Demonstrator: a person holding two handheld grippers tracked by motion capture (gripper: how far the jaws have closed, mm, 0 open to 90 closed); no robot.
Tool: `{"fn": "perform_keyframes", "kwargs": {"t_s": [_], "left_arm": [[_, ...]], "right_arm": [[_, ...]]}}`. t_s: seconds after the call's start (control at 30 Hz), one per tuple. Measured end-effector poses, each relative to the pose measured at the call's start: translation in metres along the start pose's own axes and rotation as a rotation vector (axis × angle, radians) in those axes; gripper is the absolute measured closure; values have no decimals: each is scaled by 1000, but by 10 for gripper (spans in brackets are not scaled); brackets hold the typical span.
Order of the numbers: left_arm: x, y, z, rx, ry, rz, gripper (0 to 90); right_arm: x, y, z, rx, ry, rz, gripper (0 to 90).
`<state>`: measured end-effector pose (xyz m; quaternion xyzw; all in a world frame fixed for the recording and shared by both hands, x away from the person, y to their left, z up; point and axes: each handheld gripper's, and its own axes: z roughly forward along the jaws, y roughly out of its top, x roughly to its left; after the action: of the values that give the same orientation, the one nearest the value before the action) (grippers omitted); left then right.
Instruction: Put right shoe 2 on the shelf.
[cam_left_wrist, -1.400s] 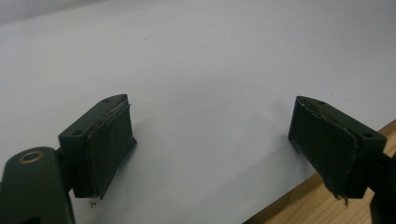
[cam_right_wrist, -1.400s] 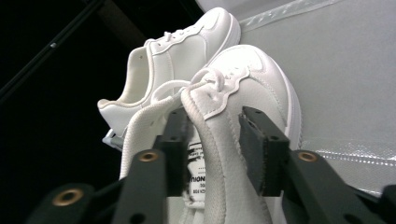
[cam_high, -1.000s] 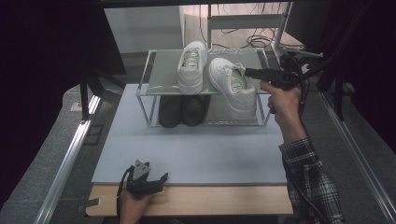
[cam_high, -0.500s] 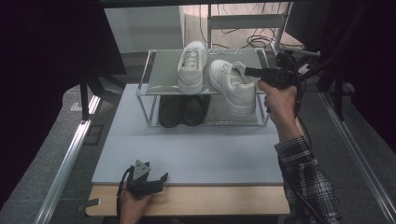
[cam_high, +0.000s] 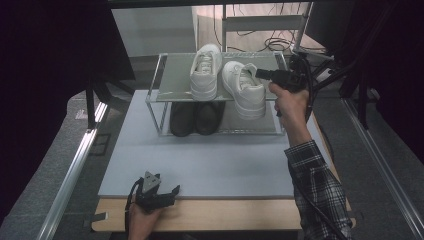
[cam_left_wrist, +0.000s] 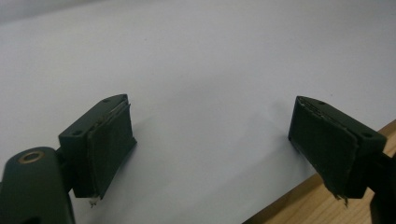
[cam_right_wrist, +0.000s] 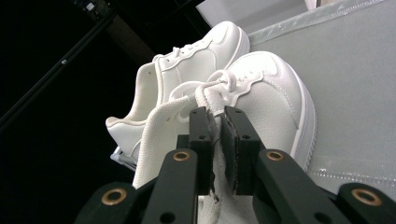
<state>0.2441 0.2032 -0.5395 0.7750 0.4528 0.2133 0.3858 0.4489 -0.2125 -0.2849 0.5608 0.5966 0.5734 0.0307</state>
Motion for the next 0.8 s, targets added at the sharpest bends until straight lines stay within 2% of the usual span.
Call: {"fn": "perform_keyframes", "kwargs": {"t_s": [0.23,0.53,0.73,0.8], "left_arm": [[0,0,0,0,0,0,134],[0,0,0,-1,0,-1,134],[0,0,0,-1,0,-1,134],[0,0,0,-1,0,0,134]], "right_arm": [[-7,0,-7,5,40,22,781],[-11,-3,-15,3,49,28,759],[-13,-4,-27,10,46,-6,725],[-15,-6,-31,16,32,-26,712]]}}
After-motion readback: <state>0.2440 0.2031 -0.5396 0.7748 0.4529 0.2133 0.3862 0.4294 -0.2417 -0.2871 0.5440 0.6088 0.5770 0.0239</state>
